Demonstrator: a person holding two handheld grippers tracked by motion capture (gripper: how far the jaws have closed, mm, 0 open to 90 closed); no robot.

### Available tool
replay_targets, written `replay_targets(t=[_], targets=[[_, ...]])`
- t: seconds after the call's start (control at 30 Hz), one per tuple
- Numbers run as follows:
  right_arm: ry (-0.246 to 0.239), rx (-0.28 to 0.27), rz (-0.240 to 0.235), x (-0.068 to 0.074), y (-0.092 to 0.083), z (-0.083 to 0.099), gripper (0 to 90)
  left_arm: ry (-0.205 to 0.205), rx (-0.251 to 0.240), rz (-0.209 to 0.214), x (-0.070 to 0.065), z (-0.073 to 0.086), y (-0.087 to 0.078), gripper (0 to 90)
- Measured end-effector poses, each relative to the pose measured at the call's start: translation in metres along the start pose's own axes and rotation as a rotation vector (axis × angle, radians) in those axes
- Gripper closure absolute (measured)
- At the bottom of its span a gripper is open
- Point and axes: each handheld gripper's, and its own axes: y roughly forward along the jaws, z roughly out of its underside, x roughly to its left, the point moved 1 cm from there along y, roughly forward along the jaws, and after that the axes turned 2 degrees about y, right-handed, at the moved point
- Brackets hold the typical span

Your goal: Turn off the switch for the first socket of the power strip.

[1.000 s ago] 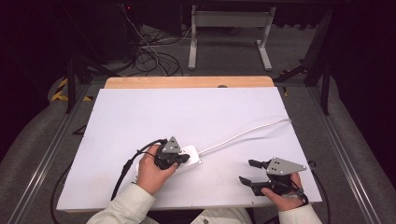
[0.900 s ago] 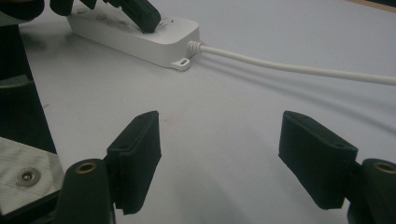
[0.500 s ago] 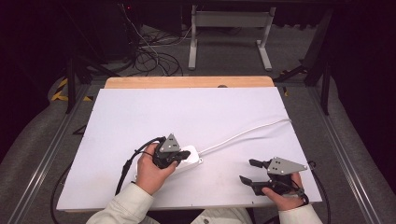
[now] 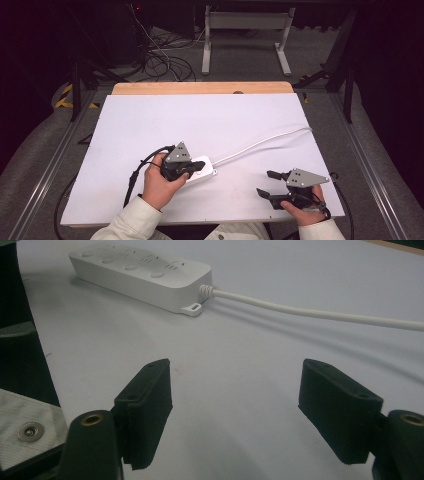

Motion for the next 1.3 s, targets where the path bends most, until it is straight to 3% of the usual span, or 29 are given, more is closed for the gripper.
replay_targets(t=[0.03,0.07,0.17,0.5,0.77,1.1,1.3], targets=[[0.0,0.0,0.0,0.0,0.0,0.0,30.1,-0.003,-0.01,-0.005,0.0,-0.001,-0.002,89.1],[0.0,-0.001,0.0,0.0,0.0,0.0,30.1,-0.009,-0.015,-0.011,0.0,-0.002,-0.003,75.5],[0.001,0.0,0.0,0.0,0.0,0.0,30.1,-0.006,-0.036,-0.015,-0.001,-0.003,-0.007,64.2],[0.001,-0.003,-0.001,0.0,0.0,0.0,29.9,-0.007,-0.103,-0.019,-0.003,-0.006,-0.019,41.9],[0.002,-0.007,-0.002,0.0,-0.001,0.0,29.7,-0.003,-0.14,-0.053,0.0,-0.003,-0.039,30.8],[0.002,-0.012,-0.004,0.001,-0.002,-0.001,29.1,-0.016,-0.213,-0.103,0.007,0.01,-0.065,24.1],[0.001,-0.016,-0.005,0.0,-0.003,-0.001,28.6,-0.056,-0.262,-0.125,0.014,0.024,-0.076,21.6]])
